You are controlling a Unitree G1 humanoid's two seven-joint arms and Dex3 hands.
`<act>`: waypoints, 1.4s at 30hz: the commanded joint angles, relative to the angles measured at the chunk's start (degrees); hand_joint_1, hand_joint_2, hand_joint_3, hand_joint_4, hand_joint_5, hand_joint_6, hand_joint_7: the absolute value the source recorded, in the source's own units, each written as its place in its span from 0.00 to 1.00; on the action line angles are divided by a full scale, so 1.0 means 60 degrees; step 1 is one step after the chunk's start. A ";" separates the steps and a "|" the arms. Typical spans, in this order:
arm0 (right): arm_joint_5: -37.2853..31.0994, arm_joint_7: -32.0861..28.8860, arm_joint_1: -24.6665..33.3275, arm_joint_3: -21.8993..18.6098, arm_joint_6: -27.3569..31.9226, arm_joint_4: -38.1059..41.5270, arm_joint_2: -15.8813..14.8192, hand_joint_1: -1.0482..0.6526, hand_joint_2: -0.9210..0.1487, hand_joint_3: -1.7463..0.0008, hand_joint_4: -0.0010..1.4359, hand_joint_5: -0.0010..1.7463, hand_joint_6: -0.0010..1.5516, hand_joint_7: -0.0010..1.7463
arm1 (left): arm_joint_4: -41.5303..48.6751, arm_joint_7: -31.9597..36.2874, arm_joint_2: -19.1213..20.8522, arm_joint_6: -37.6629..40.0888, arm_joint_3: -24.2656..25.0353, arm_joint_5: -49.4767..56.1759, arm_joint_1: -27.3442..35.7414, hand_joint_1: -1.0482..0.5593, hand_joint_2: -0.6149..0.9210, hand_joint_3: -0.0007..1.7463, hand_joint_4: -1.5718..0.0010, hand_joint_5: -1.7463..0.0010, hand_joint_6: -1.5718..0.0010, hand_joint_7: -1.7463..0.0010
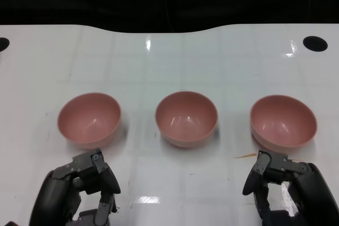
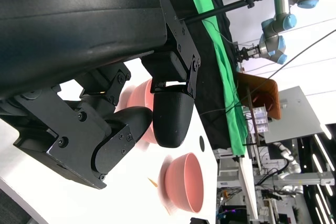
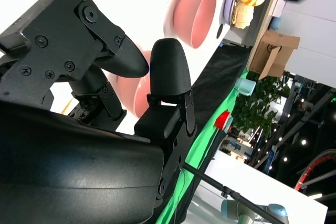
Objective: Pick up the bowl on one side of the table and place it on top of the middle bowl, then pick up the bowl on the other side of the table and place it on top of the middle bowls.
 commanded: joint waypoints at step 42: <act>-0.0205 -0.0142 -0.0361 -0.0517 0.1538 -0.0997 -0.0495 0.48 0.16 0.81 0.38 0.51 0.37 0.24 | -0.0197 -0.0044 0.0071 0.0286 0.0009 -0.0145 -0.0020 0.59 0.68 0.77 0.43 0.03 0.48 0.13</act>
